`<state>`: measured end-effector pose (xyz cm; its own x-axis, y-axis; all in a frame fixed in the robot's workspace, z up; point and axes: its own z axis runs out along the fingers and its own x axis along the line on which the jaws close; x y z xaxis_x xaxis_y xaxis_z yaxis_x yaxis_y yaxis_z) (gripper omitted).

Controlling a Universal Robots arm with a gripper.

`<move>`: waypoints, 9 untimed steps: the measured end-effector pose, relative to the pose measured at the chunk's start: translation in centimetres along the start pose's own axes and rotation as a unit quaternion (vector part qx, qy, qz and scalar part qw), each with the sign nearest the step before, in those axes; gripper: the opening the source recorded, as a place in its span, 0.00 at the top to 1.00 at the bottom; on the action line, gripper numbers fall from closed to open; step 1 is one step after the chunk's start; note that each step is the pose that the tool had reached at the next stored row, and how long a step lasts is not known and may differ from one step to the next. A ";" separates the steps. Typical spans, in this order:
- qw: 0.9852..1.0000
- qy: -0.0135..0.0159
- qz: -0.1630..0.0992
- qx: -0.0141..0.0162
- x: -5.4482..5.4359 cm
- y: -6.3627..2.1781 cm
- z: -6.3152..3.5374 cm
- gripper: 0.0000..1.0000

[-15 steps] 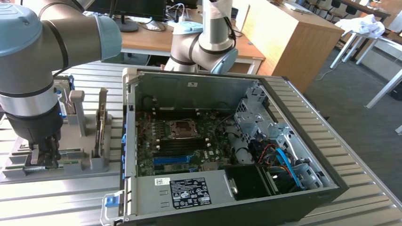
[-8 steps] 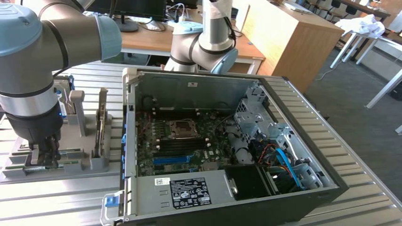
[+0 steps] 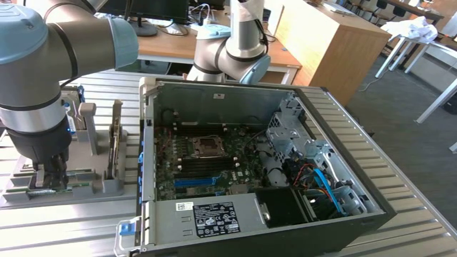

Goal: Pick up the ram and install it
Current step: 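Pick up the ram and move it above insertion slot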

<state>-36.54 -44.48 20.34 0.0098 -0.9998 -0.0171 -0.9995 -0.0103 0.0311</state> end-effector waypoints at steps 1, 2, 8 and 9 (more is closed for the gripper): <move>1.000 0.000 0.000 0.000 0.0 0.00 0.00 0.81; 1.000 0.000 0.000 0.000 0.0 0.00 0.02 0.81; 1.000 0.000 0.000 0.000 0.0 0.00 0.11 0.81; 1.000 0.000 0.000 0.000 0.0 0.00 0.11 0.81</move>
<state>-36.55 -44.48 20.23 0.0097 -0.9998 -0.0171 -0.9995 -0.0102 0.0311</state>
